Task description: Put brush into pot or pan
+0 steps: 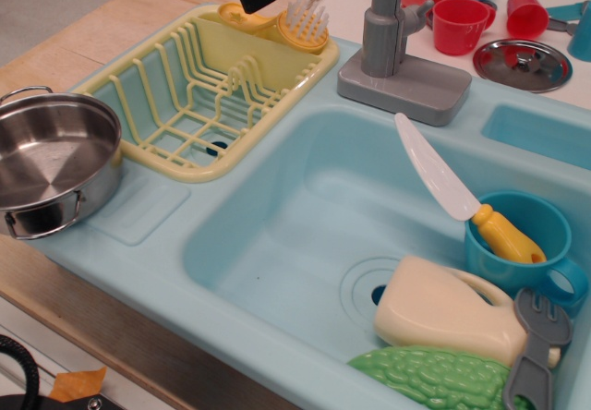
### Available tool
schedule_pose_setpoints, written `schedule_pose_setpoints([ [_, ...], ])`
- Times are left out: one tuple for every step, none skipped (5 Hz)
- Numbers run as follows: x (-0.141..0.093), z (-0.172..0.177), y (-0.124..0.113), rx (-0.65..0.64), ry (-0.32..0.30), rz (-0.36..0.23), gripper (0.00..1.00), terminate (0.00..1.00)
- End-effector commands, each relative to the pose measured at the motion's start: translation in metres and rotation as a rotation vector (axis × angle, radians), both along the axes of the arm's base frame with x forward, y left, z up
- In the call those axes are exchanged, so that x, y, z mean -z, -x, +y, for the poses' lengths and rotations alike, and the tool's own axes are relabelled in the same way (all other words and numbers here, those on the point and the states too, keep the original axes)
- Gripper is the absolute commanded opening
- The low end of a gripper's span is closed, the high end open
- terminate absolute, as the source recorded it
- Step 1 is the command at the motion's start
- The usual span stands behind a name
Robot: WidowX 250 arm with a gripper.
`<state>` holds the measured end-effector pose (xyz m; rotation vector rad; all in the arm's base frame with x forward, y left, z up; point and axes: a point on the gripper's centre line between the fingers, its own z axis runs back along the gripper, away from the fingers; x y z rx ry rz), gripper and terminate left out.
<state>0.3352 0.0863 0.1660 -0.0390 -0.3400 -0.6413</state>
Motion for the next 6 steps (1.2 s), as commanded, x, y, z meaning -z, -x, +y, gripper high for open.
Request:
schedule_pose_setpoints([
  [-0.008, 0.0, -0.028, 0.232, 0.066, -0.094, 1.0, 0.0],
  [0.004, -0.004, -0.029, 0.219, 0.142, -0.087, 1.0, 0.0],
  [0.009, -0.005, -0.023, 0.199, 0.186, -0.083, 1.0, 0.0],
  [0.011, -0.007, -0.023, 0.188, 0.213, -0.064, 1.0, 0.0],
  [0.009, -0.009, -0.021, 0.177, 0.223, -0.056, 1.0, 0.0],
  [0.02, -0.012, -0.021, 0.166, 0.264, -0.047, 1.0, 0.0],
])
